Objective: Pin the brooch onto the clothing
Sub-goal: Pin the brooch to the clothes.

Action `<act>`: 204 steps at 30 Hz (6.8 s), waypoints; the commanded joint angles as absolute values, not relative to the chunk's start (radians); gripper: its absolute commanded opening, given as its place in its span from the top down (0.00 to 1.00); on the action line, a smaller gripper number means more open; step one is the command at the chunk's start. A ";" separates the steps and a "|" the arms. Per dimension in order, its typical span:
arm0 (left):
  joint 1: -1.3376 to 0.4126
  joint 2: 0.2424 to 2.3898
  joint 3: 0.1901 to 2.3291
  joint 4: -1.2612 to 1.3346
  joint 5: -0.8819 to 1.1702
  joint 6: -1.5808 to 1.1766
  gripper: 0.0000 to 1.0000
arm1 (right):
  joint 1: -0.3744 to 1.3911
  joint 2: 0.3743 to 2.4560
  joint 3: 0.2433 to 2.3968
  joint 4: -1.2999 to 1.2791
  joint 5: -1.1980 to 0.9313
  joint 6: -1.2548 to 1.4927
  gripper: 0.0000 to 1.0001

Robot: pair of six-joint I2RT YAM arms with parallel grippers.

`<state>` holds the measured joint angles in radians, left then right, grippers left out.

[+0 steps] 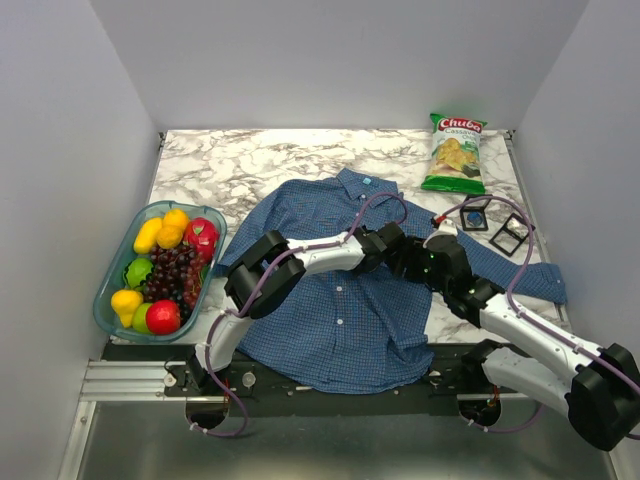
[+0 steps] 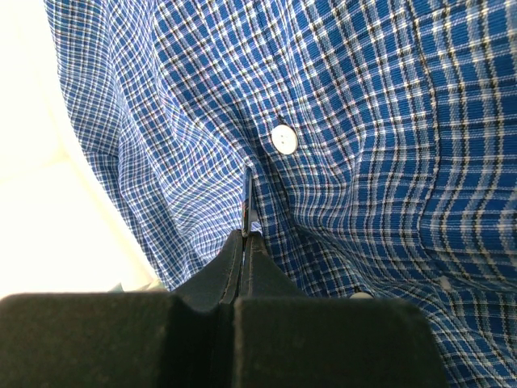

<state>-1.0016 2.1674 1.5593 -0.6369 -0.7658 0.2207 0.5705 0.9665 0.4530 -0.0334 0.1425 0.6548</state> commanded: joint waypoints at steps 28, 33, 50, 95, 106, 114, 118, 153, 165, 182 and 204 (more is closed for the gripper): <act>-1.173 2.031 1.532 -0.557 -0.597 0.176 1.00 | 0.577 0.951 0.471 0.055 0.199 0.669 0.35; -1.170 2.000 1.534 -0.557 -0.546 0.155 1.00 | 0.577 0.945 0.469 0.049 0.204 0.669 0.35; -1.126 1.904 1.529 -0.529 -0.362 0.074 1.00 | 0.577 0.940 0.472 0.038 0.213 0.666 0.34; -0.877 1.709 1.430 -0.377 0.270 -0.113 1.00 | 0.563 0.972 0.321 0.235 0.130 0.540 0.34; -0.824 1.721 1.405 -0.348 0.302 -0.130 1.00 | 0.589 1.109 0.249 0.333 0.095 0.624 0.35; -0.787 1.740 1.399 -0.344 0.318 -0.137 1.00 | 0.591 1.079 0.238 0.313 0.100 0.643 0.34; -0.787 1.743 1.394 -0.348 0.278 -0.130 1.00 | 0.591 0.994 0.307 0.187 0.097 0.673 0.33; -0.788 1.700 1.365 -0.287 0.460 -0.209 1.00 | 0.591 0.930 0.284 0.239 0.058 0.613 0.32; -0.727 1.649 1.319 -0.247 0.656 -0.258 1.00 | 0.508 0.847 0.311 0.253 -0.121 0.416 0.21; -0.673 1.690 1.324 -0.348 0.830 -0.169 1.00 | 0.414 0.834 0.364 0.334 -0.497 0.276 0.25; -0.663 1.698 1.331 -0.348 0.882 -0.170 1.00 | 0.414 1.003 0.426 0.417 -0.531 0.255 0.41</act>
<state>-0.6666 1.6970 1.3014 -0.3401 0.8299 -0.1764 0.4187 0.9844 0.3931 0.3702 -0.4938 0.2611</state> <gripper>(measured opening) 0.010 0.609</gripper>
